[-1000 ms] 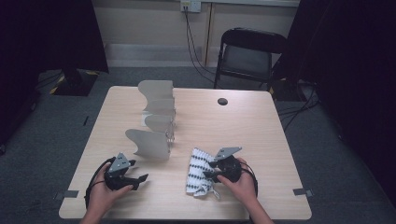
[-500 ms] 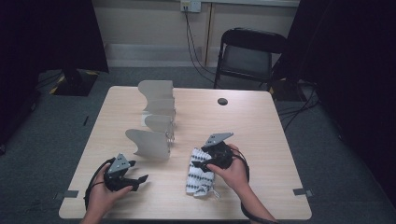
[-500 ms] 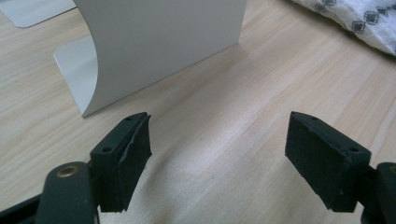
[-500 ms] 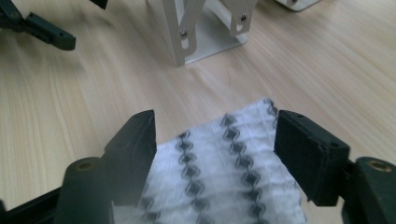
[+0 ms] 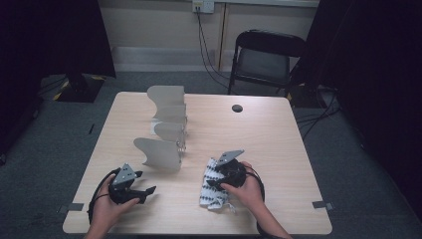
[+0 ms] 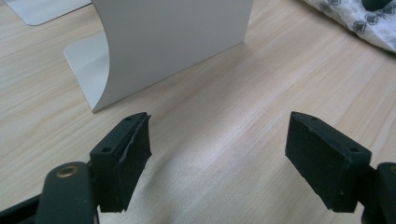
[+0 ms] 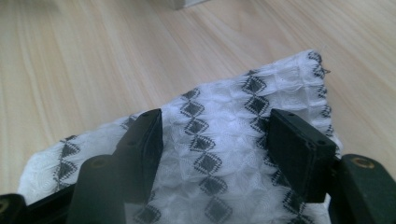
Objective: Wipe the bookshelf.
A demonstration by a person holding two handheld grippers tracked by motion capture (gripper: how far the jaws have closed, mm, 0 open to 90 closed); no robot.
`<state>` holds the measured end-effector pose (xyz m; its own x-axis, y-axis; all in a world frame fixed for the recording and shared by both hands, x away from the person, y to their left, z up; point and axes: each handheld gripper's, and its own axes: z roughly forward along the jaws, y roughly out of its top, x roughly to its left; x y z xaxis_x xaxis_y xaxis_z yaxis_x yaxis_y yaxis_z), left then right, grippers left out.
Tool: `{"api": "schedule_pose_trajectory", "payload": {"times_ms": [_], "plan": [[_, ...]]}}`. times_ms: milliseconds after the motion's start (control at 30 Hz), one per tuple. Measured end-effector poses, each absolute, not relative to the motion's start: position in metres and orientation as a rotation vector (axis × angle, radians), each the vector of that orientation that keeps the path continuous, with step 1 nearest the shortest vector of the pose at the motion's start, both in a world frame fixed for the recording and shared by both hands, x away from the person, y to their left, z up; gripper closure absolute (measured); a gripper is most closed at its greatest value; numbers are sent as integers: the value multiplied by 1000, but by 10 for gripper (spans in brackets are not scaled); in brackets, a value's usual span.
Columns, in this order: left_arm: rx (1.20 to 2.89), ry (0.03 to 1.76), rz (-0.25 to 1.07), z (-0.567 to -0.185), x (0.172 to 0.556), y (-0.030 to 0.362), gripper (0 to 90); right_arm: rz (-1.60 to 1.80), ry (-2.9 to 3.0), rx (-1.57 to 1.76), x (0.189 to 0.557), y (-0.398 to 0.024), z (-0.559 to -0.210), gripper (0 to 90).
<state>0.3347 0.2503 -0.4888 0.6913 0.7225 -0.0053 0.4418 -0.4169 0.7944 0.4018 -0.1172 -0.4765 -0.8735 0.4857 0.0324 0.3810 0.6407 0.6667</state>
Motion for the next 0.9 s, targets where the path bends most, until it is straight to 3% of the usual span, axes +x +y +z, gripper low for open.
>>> {"api": "schedule_pose_trajectory", "payload": {"times_ms": [267,900], "plan": [[2084,888,438,-488,334,258,219,1010,2677,762,408,-132,-464,360],[2061,915,444,-482,329,269,220,1234,2573,663,456,-57,-370,406]]}}
